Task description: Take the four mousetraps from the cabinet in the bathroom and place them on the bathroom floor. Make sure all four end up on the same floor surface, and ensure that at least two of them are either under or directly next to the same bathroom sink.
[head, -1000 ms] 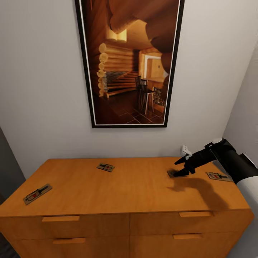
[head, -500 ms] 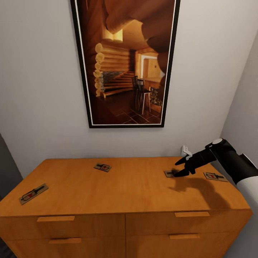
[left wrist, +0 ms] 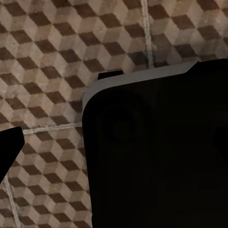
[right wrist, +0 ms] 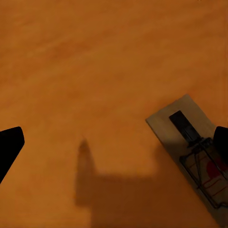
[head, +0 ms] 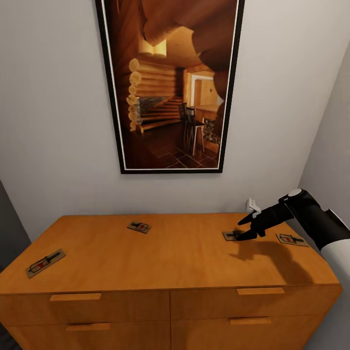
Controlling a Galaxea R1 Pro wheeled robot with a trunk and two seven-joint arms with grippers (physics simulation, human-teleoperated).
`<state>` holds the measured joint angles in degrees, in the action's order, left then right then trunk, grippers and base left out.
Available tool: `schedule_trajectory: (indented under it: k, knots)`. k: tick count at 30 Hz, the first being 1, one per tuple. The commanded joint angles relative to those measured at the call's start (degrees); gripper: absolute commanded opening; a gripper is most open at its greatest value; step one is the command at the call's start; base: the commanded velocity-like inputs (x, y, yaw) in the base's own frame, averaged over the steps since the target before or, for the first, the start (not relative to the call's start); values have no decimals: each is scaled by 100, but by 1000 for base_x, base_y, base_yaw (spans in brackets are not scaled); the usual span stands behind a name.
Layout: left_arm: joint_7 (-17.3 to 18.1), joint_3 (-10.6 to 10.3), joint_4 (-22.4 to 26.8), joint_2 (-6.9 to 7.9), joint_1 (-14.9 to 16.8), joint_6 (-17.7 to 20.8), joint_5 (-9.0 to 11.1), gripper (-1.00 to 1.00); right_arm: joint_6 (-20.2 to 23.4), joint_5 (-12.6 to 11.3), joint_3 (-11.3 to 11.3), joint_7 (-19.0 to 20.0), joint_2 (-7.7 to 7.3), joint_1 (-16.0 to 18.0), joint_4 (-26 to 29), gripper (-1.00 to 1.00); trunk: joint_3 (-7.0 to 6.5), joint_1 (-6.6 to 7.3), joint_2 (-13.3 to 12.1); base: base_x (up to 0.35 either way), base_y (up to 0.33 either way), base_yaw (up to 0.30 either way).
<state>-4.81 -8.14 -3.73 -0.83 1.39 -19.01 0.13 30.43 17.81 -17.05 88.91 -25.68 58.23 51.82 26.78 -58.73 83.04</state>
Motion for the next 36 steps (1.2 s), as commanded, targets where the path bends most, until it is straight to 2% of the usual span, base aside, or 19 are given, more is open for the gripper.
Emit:
schedule_trajectory:
  k: [1,27,36]
  knots:
    - [-34,-47,-27,-4,11,-41,0,100,60,21,-9,25,-5,5,6,100,6,0,4,54,-22,0]
    - [-29,-47,-32,-5,11,-41,-4,100,60,28,-9,18,-7,5,-4,100,6,0,4,22,-23,0]
    - [-29,-47,-32,-5,11,-41,2,100,-38,29,-9,-1,-8,5,-178,100,6,0,4,0,0,0]
